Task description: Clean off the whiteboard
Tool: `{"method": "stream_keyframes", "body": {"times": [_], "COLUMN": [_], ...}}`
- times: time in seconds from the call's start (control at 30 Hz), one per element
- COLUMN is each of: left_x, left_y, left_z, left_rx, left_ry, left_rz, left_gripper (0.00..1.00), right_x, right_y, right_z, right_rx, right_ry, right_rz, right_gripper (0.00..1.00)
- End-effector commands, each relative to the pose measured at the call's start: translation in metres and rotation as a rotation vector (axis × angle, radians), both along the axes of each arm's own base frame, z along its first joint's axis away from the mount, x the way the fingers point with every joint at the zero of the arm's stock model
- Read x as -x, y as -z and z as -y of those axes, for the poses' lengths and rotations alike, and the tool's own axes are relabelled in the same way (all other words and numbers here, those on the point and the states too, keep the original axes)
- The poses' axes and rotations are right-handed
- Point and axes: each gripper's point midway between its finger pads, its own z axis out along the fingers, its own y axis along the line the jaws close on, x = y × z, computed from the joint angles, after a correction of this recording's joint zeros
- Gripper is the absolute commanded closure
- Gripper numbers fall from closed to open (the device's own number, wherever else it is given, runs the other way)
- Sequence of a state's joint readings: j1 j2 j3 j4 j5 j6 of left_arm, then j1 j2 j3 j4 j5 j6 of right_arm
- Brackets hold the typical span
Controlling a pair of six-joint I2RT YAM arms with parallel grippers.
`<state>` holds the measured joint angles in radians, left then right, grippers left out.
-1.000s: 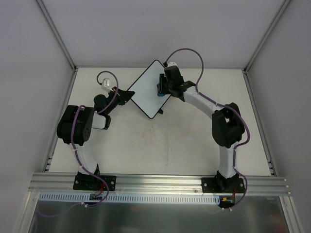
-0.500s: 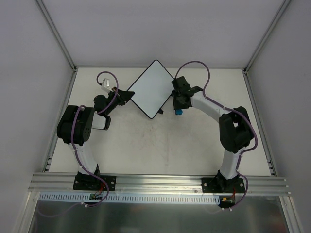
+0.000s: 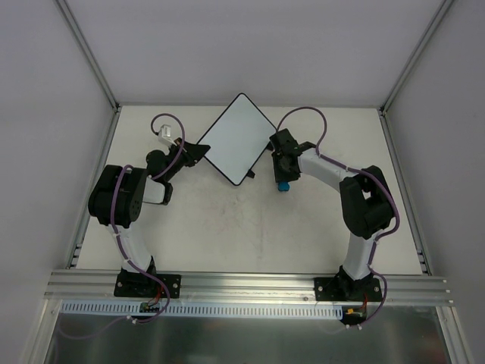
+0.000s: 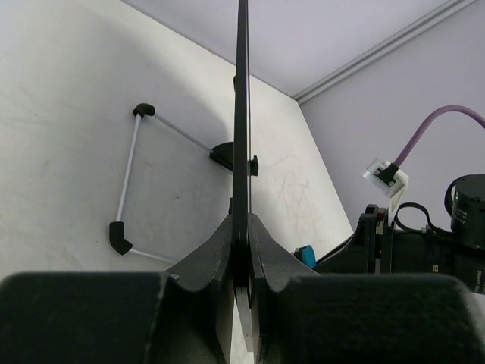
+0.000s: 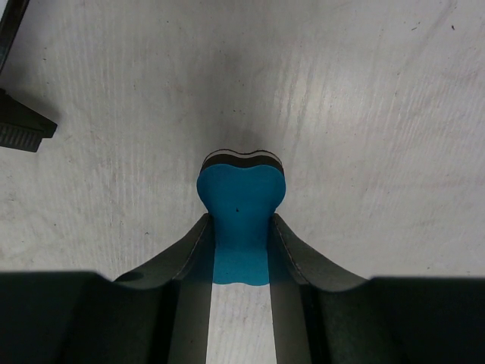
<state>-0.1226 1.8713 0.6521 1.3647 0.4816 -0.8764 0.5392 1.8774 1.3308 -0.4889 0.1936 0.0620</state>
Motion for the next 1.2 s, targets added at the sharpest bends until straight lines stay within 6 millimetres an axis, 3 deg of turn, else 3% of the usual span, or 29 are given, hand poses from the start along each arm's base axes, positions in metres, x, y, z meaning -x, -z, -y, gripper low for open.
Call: {"method": "stream_keyframes", "body": {"times": [0.0,0.07,0.13,0.3,0.43,0.53,0.67,0.77,0.8,0.83,1.0,1.03,1.13,1.17], "left_x": [0.013,0.013,0.013,0.013,0.014,0.014,0.015,0.016,0.016,0.016,0.018,0.018,0.021,0.022], "left_y": [-0.029,-0.03,-0.03,-0.03,-0.031,-0.031,-0.033,-0.036,-0.035,-0.035,-0.04,-0.043,-0.044,-0.047], "left_z": [0.006,0.007,0.007,0.007,0.007,0.007,0.007,0.008,0.008,0.007,0.007,0.007,0.007,0.006], "left_rx": [-0.001,0.003,0.004,0.004,0.002,0.002,0.002,0.004,0.003,0.002,0.002,0.004,0.004,0.002], "left_ry": [0.049,0.052,0.055,0.055,0.055,0.057,0.057,0.06,0.06,0.058,0.059,0.058,0.059,0.056], "left_rz": [0.164,0.166,0.165,0.167,0.172,0.172,0.176,0.181,0.18,0.181,0.194,0.201,0.202,0.21], "left_gripper": [0.91,0.9,0.9,0.85,0.74,0.73,0.68,0.63,0.58,0.55,0.37,0.26,0.11,0.01], "right_x": [-0.004,-0.004,-0.004,-0.004,-0.004,-0.005,-0.004,-0.004,-0.004,-0.004,-0.004,-0.004,-0.004,-0.004], "right_y": [-0.009,-0.007,-0.005,-0.003,-0.002,-0.002,-0.001,-0.001,0.0,-0.001,-0.003,-0.003,-0.002,-0.002], "right_z": [-0.003,-0.003,-0.006,-0.007,-0.008,-0.008,-0.008,-0.008,-0.007,-0.007,-0.007,-0.007,-0.008,-0.008], "right_rx": [-0.02,-0.02,-0.029,-0.031,-0.036,-0.041,-0.043,-0.043,-0.041,-0.042,-0.046,-0.046,-0.049,-0.052], "right_ry": [0.007,0.004,-0.005,-0.01,-0.015,-0.016,-0.017,-0.015,-0.015,-0.015,-0.013,-0.014,-0.02,-0.019], "right_rz": [0.027,0.023,0.014,0.008,0.003,0.002,-0.003,-0.003,-0.006,-0.004,0.006,0.008,0.003,0.004], "right_gripper": [0.92,0.88,0.77,0.69,0.58,0.48,0.44,0.2,0.06,0.01,0.01,0.01,0.01,0.01]}}
